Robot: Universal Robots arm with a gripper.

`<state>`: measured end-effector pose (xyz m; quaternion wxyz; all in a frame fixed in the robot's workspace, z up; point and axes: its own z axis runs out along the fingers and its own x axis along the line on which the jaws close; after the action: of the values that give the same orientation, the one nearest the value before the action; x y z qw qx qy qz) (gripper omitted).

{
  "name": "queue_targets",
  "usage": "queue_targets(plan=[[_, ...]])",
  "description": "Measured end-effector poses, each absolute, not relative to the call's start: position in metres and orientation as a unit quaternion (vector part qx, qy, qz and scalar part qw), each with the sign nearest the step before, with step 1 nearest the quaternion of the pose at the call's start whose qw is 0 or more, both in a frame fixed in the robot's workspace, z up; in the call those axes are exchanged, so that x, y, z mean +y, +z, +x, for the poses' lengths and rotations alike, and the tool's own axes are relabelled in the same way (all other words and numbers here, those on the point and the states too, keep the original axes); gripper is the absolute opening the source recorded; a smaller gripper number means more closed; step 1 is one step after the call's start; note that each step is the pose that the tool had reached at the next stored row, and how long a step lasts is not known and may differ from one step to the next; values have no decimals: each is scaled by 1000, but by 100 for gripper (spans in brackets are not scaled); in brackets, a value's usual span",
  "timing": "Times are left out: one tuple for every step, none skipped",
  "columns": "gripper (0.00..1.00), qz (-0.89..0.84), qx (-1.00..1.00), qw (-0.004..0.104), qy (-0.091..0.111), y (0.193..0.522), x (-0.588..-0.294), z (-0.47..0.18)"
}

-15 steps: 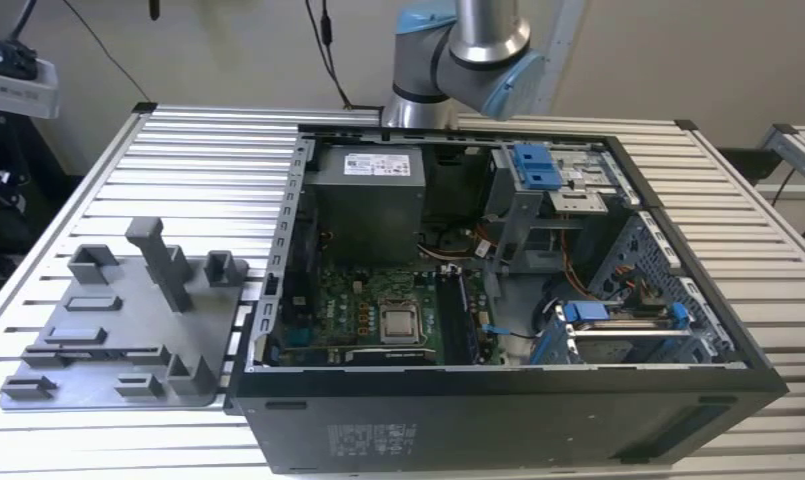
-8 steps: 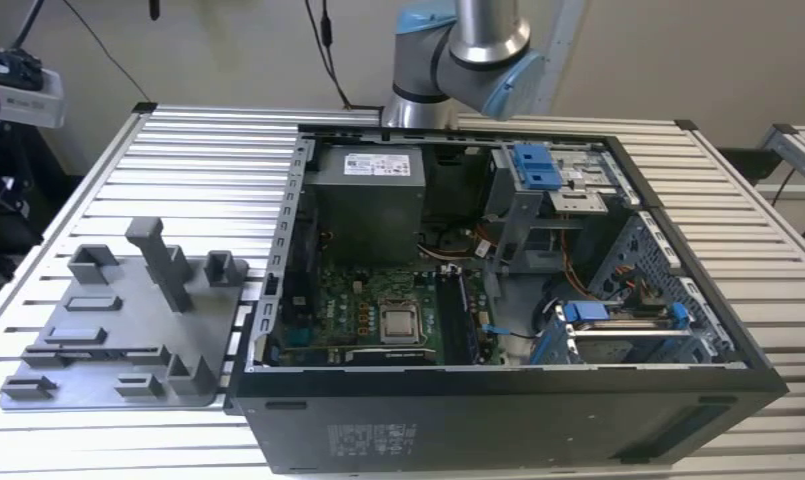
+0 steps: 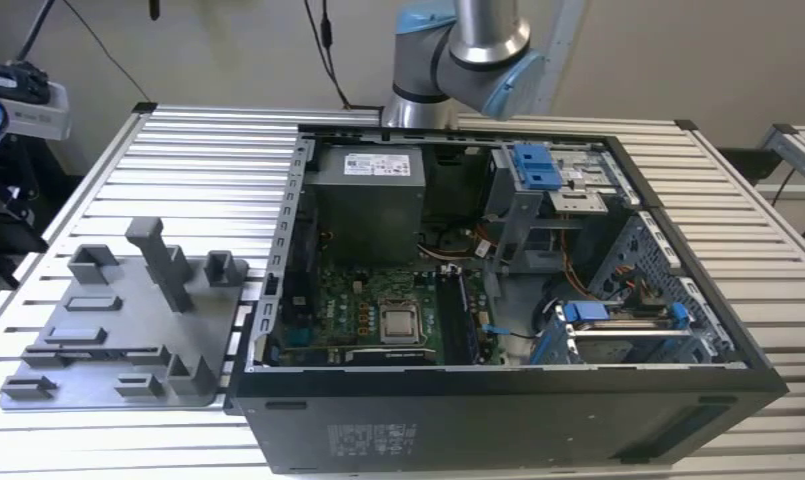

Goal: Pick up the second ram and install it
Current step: 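Pick up the second ram and move it above second insertion slot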

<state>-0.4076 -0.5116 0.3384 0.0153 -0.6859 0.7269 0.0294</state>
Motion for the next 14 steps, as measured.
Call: queue_targets(plan=[[48, -686, 727, 15, 29, 338, -512, -408], [48, -686, 727, 15, 29, 337, -512, -408], [48, -686, 727, 15, 29, 336, -512, -408], [48, -686, 727, 15, 29, 335, -512, -408], [48, -686, 727, 15, 29, 334, -512, -408], [48, -686, 727, 15, 29, 333, -512, -408], [48, -686, 727, 15, 29, 332, -513, -408], [48, -686, 727, 15, 29, 331, -513, -408], [48, -687, 726, 16, 29, 331, -513, -408], [48, -687, 726, 16, 29, 330, -513, -408], [48, -688, 725, 17, 28, 330, -513, -408], [48, -688, 725, 17, 27, 329, -513, -408], [48, -689, 724, 18, 27, 328, -513, -408], [48, -690, 723, 18, 27, 327, -513, -408]])
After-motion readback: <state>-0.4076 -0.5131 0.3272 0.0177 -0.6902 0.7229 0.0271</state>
